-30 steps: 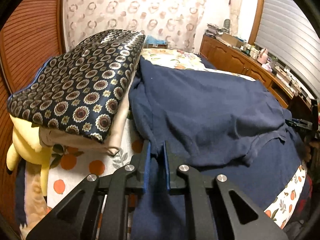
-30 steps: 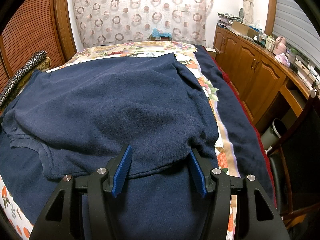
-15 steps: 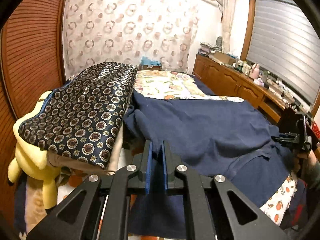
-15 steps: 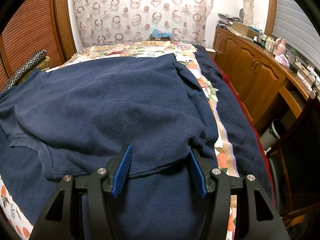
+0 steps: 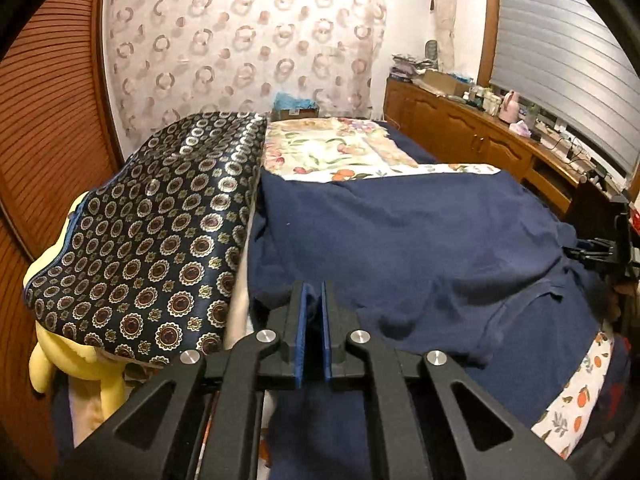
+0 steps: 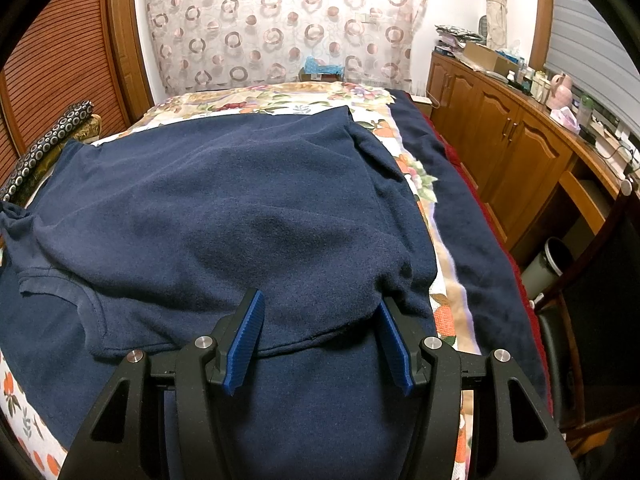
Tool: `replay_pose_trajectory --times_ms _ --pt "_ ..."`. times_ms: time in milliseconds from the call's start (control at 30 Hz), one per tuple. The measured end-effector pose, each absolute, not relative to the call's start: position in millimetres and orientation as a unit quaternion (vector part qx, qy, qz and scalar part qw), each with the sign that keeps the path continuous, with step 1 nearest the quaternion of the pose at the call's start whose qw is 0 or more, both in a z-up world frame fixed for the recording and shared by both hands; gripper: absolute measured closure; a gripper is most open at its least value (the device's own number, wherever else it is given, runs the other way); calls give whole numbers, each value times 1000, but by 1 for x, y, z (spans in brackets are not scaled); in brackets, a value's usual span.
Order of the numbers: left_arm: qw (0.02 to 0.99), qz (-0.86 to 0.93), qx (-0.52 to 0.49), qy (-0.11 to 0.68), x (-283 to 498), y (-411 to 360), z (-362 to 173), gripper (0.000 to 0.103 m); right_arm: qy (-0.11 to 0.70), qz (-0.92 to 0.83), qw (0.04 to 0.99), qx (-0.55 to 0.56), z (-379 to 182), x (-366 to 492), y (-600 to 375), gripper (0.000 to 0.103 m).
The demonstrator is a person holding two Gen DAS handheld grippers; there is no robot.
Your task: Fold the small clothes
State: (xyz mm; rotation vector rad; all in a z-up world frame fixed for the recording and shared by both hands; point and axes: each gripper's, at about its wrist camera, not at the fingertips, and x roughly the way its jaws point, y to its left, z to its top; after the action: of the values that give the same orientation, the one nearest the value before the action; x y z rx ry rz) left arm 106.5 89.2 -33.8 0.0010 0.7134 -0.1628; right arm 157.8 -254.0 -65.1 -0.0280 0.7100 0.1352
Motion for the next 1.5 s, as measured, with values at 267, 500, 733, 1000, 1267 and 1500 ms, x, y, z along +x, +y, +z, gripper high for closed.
replay_pose_trajectory --times_ms 267,500,733,1000,1267,1500 --pt "947 -93 -32 306 71 91 -20 97 315 97 944 -7 -57 146 -253 100" --pt "955 -104 -52 272 45 99 7 97 250 134 958 31 -17 106 -264 101" --pt "957 -98 -57 265 14 108 13 97 215 162 962 42 19 49 -284 101" --pt "925 -96 -32 367 30 102 -50 68 297 145 944 1 -37 55 -281 92" --pt "923 -77 -24 376 25 93 -68 25 287 120 950 -23 -36 68 -255 51" --pt "921 -55 -30 384 26 95 -74 25 273 152 949 -28 -45 68 -215 46"
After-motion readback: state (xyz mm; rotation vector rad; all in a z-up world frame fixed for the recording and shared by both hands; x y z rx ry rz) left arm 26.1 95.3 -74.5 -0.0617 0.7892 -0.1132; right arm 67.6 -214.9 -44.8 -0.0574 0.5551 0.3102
